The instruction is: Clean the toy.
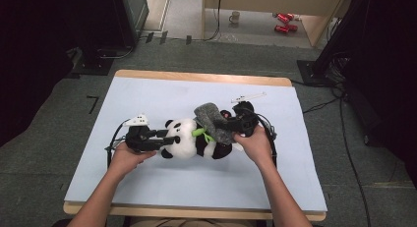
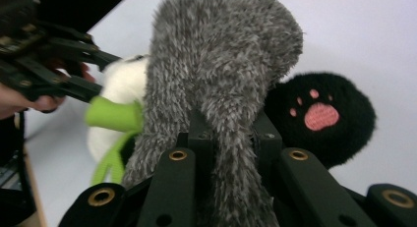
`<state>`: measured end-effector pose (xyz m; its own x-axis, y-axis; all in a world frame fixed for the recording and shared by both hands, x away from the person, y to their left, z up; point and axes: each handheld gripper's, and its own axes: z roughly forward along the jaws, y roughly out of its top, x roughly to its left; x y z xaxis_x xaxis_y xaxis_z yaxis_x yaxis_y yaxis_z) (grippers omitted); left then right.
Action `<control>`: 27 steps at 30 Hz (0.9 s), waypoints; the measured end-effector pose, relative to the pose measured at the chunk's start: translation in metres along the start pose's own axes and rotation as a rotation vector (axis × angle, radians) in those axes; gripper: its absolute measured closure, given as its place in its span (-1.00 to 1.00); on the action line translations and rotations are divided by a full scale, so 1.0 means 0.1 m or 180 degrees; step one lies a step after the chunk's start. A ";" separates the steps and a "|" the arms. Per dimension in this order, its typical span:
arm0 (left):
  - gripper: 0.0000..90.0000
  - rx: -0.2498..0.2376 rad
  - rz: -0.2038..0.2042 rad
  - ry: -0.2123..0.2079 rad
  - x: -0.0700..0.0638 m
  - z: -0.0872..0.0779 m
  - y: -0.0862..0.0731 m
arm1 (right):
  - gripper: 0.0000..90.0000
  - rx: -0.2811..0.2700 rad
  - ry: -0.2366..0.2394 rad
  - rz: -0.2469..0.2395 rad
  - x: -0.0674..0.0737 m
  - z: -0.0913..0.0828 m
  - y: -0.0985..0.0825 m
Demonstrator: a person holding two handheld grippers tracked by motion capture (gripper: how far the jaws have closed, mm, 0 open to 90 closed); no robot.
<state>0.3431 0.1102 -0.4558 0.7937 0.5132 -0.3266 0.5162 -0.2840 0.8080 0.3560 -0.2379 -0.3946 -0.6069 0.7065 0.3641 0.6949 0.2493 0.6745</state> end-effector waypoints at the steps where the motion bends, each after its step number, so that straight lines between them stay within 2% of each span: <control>1: 0.19 -0.0004 -0.0009 -0.0001 0.00 0.00 0.00 | 0.70 0.0006 -0.0004 0.0030 -0.02 0.01 -0.01; 4: 0.18 -0.0002 -0.0018 -0.0007 0.00 0.01 0.00 | 0.67 0.0026 0.0040 0.0092 -0.07 0.02 -0.04; 7: 0.14 0.0018 -0.0171 -0.0013 0.02 0.02 0.01 | 0.67 0.0036 0.0081 0.0132 -0.13 0.01 -0.08; 8: 0.14 0.0017 -0.0186 -0.0015 0.03 0.02 0.01 | 0.67 0.0023 0.0091 0.0163 -0.16 0.01 -0.10; 16: 0.14 0.0053 -0.0204 -0.0034 0.04 0.03 0.03 | 0.69 0.0037 0.0067 0.0229 -0.25 -0.06 -0.19; 21: 0.13 0.0085 -0.0193 -0.0047 0.02 0.03 0.03 | 0.70 -0.0043 0.0044 0.0256 -0.24 -0.11 -0.32; 27: 0.12 0.0087 -0.0179 -0.0053 0.02 0.04 0.03 | 0.71 -0.0085 -0.0140 0.0096 -0.17 -0.15 -0.40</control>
<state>0.3476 0.1074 -0.4563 0.7682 0.5157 -0.3794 0.5686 -0.2772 0.7745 0.3328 -0.2696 -0.4186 -0.5678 0.7421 0.3562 0.7017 0.2102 0.6807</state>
